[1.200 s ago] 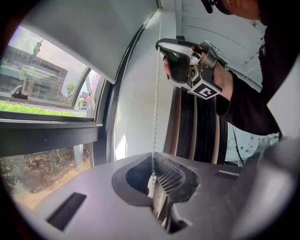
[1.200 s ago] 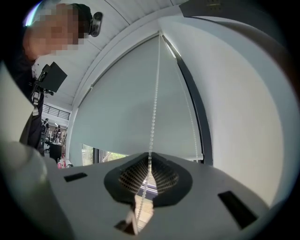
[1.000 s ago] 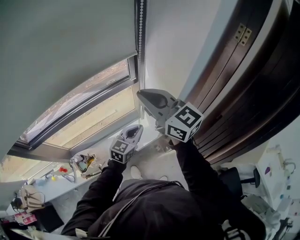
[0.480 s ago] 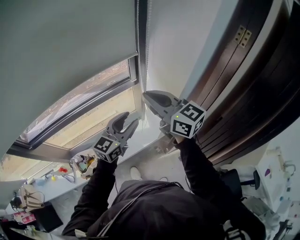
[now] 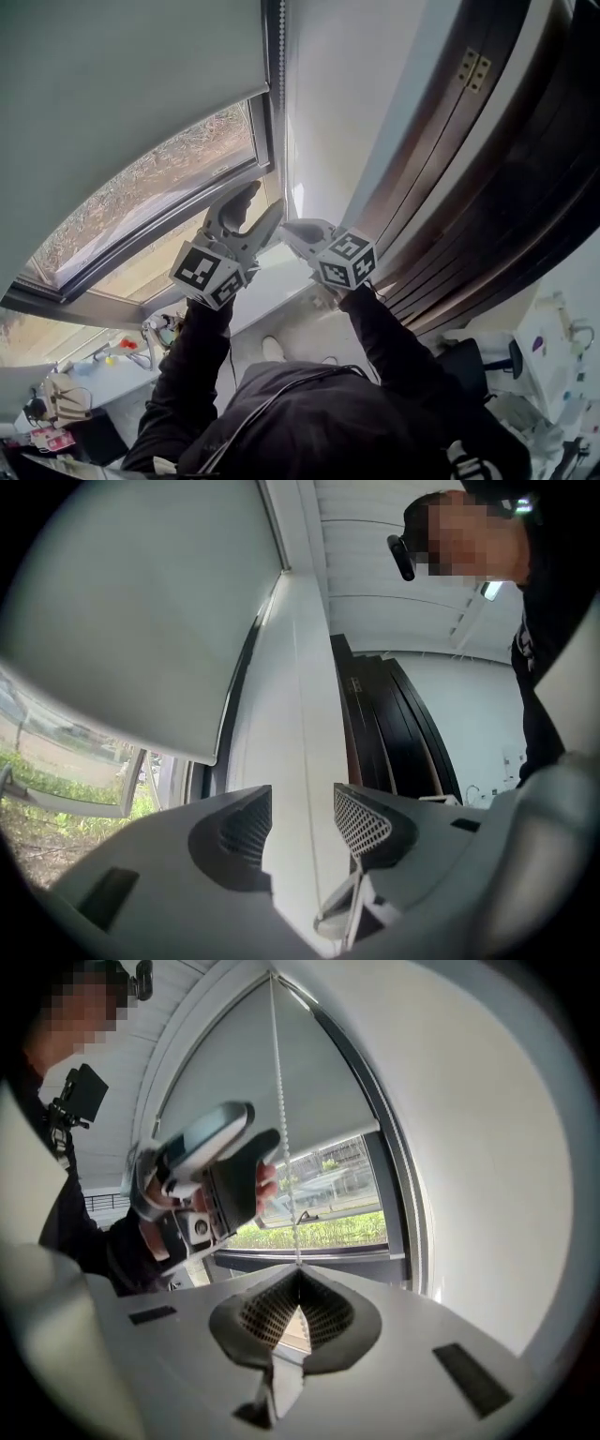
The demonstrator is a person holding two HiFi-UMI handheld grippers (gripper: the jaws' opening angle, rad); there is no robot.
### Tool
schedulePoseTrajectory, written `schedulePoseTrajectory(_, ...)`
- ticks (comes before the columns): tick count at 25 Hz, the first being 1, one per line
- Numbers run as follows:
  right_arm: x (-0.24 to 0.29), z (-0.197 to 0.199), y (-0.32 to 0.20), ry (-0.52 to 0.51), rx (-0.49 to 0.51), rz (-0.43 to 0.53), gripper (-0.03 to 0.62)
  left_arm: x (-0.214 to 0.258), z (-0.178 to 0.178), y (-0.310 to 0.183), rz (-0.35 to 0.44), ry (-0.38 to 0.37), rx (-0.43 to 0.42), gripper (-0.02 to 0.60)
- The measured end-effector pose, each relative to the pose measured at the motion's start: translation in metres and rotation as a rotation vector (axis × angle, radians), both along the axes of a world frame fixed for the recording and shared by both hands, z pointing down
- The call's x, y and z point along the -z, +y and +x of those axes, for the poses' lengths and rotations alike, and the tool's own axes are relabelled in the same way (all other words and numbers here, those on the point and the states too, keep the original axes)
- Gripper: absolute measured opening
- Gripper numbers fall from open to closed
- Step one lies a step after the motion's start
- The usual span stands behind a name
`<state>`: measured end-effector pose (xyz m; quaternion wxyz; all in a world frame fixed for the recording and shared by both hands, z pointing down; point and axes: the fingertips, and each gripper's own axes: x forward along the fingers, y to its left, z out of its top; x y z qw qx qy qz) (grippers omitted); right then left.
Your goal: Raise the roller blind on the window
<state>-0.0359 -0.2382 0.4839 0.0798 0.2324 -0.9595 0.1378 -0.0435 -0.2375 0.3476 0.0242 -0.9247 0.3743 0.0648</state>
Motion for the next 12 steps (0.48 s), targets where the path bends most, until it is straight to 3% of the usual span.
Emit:
schedulePoseTrajectory(9, -0.111, 0.005, 0.026, 0.150, 0.020, -0.152, 0.005, 0.020, 0.019, 0.002, 0.026, -0.034, -0.015, 0.191)
schedulePoseTrajectory(12, -0.117, 0.010, 0.026, 0.154, 0.010, -0.163, 0.005, 0.017, 0.021, 0.004, 0.025, -0.050, -0.014, 0.120)
